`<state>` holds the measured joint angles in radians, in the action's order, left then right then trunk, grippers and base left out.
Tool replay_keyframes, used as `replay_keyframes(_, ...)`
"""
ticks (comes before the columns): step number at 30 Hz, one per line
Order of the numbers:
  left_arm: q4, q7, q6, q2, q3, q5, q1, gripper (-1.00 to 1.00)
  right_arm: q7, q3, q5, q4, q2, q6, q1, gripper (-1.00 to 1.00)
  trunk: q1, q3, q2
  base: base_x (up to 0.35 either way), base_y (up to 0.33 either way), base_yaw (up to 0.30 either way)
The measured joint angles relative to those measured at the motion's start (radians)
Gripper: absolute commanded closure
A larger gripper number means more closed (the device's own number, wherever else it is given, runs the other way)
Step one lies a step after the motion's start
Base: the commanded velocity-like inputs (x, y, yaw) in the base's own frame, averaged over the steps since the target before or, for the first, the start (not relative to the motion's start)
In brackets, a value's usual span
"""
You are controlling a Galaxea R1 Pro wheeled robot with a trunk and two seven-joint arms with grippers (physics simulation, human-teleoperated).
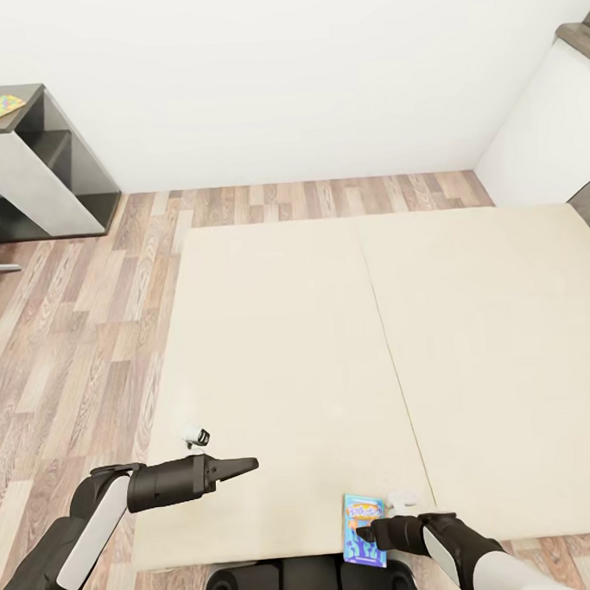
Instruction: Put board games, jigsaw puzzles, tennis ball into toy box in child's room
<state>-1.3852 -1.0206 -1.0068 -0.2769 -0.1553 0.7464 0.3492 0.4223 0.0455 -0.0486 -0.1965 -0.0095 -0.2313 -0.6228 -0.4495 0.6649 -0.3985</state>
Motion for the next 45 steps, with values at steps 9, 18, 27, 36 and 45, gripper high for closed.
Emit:
replay_keyframes(9, 0.0, -0.001, 0.0, 0.0, 0.001, 0.0, 0.0, -1.0, 0.0, 0.0, 0.001, 0.024, 0.0, -0.003, 0.0, -1.0, 0.0, 0.001, 0.0, 0.0, 0.0, 0.0)
replay_keyframes(18, 0.0, -0.001, 0.0, 0.0, 0.001, 0.0, 0.0, -1.0, 0.001, 0.0, 0.003, 0.029, 0.0, -0.02, 0.0, -1.0, 0.0, 0.003, 0.0, 0.0, 0.0, 0.0)
replay_keyframes(27, 0.0, -0.002, 0.0, -0.001, 0.002, 0.0, 0.0, -1.0, 0.002, 0.0, 0.032, 0.03, 0.001, -0.025, 0.0, -1.0, 0.0, 0.009, 0.0, 0.0, 0.0, 0.0)
replay_keyframes(36, 0.0, -0.003, 0.0, -0.001, 0.002, 0.0, 0.0, -1.0, 0.002, 0.0, 0.038, 0.029, 0.025, -0.027, 0.0, -1.0, 0.0, 0.01, 0.0, 0.0, 0.0, 0.0)
replay_keyframes(45, 0.0, -0.004, 0.0, -0.002, 0.002, 0.001, 0.0, -1.0, 0.002, 0.003, 0.039, 0.028, 0.05, -0.029, 0.0, -1.0, 0.0, 0.01, 0.0, 0.0, 0.0, 0.0)
